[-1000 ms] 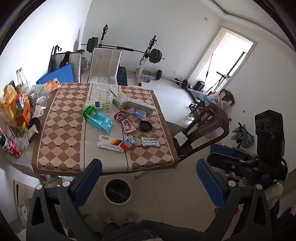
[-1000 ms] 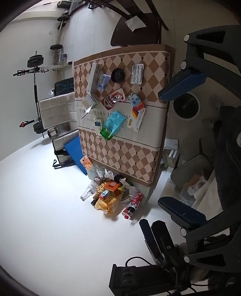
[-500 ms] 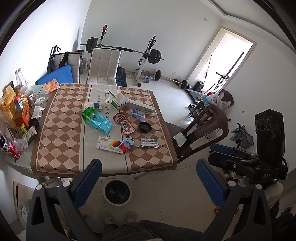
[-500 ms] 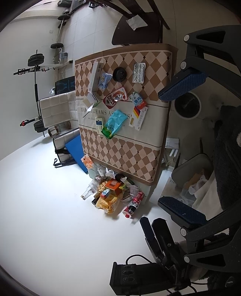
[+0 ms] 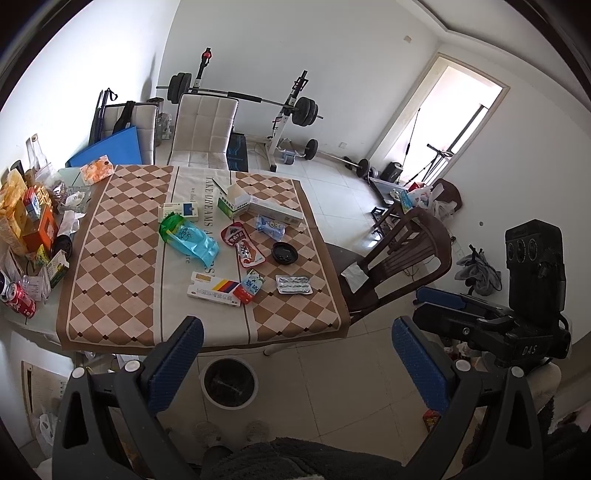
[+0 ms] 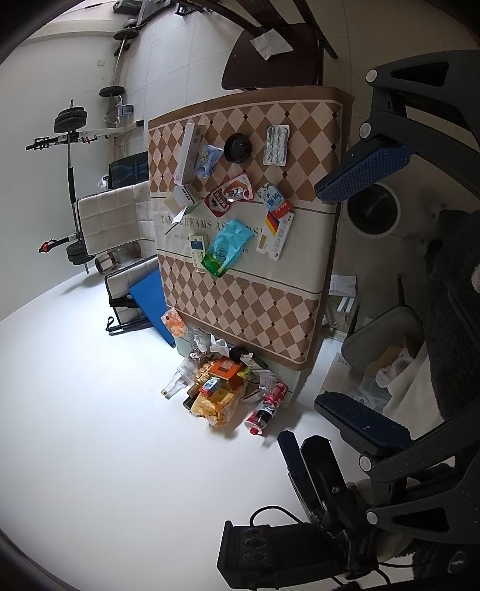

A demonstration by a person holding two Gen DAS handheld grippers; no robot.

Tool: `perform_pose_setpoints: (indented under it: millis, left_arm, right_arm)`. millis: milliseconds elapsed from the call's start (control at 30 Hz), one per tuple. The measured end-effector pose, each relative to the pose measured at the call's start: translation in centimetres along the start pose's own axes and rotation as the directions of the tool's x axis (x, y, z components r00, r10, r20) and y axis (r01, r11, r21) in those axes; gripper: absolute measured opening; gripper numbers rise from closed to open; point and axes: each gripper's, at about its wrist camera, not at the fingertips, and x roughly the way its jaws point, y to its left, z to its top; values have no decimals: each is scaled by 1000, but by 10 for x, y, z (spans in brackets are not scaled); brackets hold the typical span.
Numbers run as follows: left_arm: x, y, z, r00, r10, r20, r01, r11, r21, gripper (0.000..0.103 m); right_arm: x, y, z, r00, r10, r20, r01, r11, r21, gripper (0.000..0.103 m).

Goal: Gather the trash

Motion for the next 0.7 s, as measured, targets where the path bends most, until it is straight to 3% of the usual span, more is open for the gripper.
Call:
perform_pose_setpoints:
  millis: [700]
  left_arm:
    - [-3,-4,3,1000,-10,0,10,1000,-2,103]
  right_arm:
    - [-1,1,1,1000,3,-2,-3,1000,1,103]
